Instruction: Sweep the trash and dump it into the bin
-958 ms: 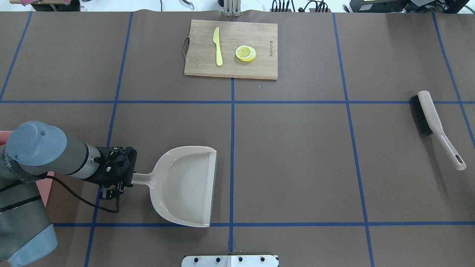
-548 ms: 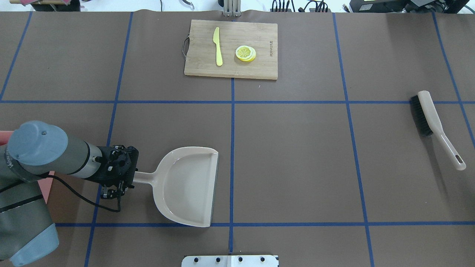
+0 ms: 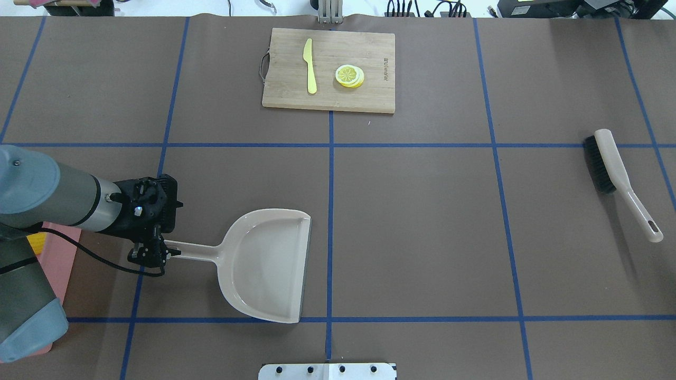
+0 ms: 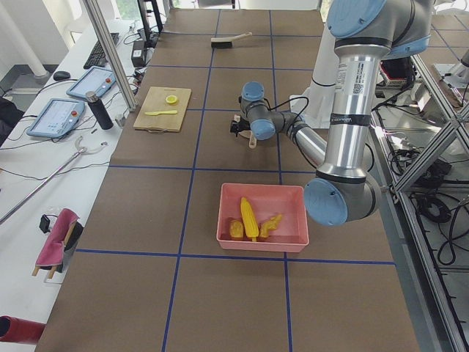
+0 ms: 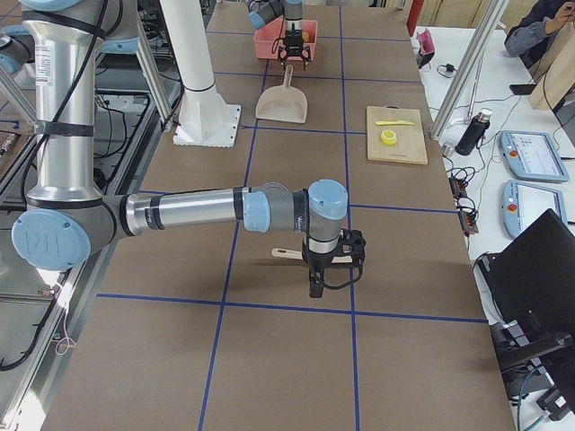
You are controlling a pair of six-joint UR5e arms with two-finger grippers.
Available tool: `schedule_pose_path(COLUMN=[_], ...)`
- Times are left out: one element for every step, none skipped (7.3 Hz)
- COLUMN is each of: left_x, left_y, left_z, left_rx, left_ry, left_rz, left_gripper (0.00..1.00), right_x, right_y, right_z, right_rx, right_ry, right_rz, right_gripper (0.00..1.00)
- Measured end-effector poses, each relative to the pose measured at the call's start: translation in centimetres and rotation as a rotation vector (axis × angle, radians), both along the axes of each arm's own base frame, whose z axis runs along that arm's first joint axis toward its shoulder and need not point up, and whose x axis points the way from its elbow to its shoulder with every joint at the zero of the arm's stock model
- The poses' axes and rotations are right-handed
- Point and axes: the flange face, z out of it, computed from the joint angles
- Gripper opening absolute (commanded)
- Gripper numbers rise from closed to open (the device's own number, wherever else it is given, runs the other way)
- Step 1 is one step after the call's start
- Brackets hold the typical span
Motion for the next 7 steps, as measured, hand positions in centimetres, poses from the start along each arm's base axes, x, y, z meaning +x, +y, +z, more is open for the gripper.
schedule_pose_path(left_x=[-1.4,-3.1,-5.5,-8.6,-11.8,-14.7,-17.4], left_y=[-0.8,-1.9,-3.2,-4.3,-5.5,-6.6,-7.6], left_z=[-0.7,-0.8,-0.1,1.1,2.2,3.2,4.1], left_rx=[-0.091,-0.178,-0.273,-0.367,-0.457,-0.559,-0.687], left_ry=[0.029,0.045,0.044,0.022,-0.018,-0.058,-0.081], left_rz=[-0.083,-0.172,-0.269,-0.371,-0.471,-0.562,-0.612], left_gripper=[0.98,0.98,0.98,0.98,0.98,0.98,0.98], right_x=[0.0,0.0,0.0,0.0,0.0,0.0,0.0], right_y=[0.0,0.0,0.0,0.0,0.0,0.0,0.0], right_z=[0.0,0.0,0.1,0.1,0.1,0.1,0.1], right_rx=[0.000,-0.001,-0.001,-0.001,-0.001,-0.002,-0.002], right_ry=[0.000,0.001,0.001,0.001,0.001,0.001,0.001], right_rz=[0.000,0.000,0.000,0.000,0.000,0.000,0.000], right_gripper=[1.00,1.00,1.00,1.00,1.00,1.00,1.00])
